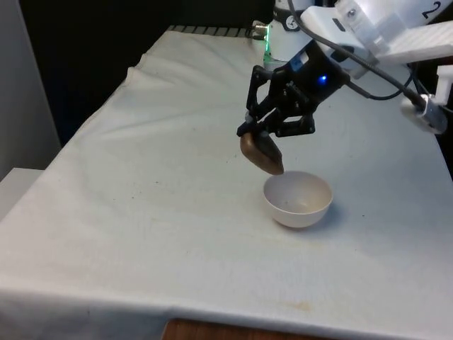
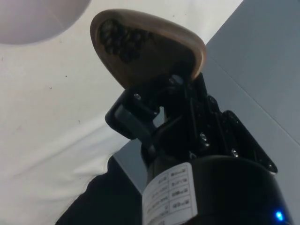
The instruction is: Pour the coffee beans from the cup into the bowl.
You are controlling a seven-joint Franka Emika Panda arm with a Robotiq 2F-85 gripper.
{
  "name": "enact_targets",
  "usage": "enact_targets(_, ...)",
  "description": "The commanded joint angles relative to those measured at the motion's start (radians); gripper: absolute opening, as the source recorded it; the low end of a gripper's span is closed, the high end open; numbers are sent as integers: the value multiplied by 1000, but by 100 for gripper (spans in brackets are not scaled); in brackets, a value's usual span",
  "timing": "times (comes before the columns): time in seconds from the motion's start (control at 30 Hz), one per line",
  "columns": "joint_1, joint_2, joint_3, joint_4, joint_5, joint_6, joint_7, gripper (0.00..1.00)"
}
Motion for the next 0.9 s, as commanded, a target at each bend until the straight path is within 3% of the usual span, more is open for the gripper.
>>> enact_targets(0.0,6,9,-3,11,-4,-17,0,12)
enact_targets(0.17,10,21,9,26,-34,-45,11,12)
enact_targets(0.2,3,13,11,15,-31,-29,11,12)
enact_targets(0.23,10,23,12,29,-40,-51,12,12)
enact_targets(0.47,14,40,29,48,-83,-92,25,12)
enact_targets(0.5,9,33,32,38,-82,-78,27,12)
enact_targets(0.53,16,42,31,48,-93,-99,29,12)
enact_targets(0.77,20,50,41,51,-130,-126,43,12)
enact_targets(0.8,14,43,44,41,-131,-113,45,12)
enact_targets(0.87,23,54,44,53,-146,-139,48,12)
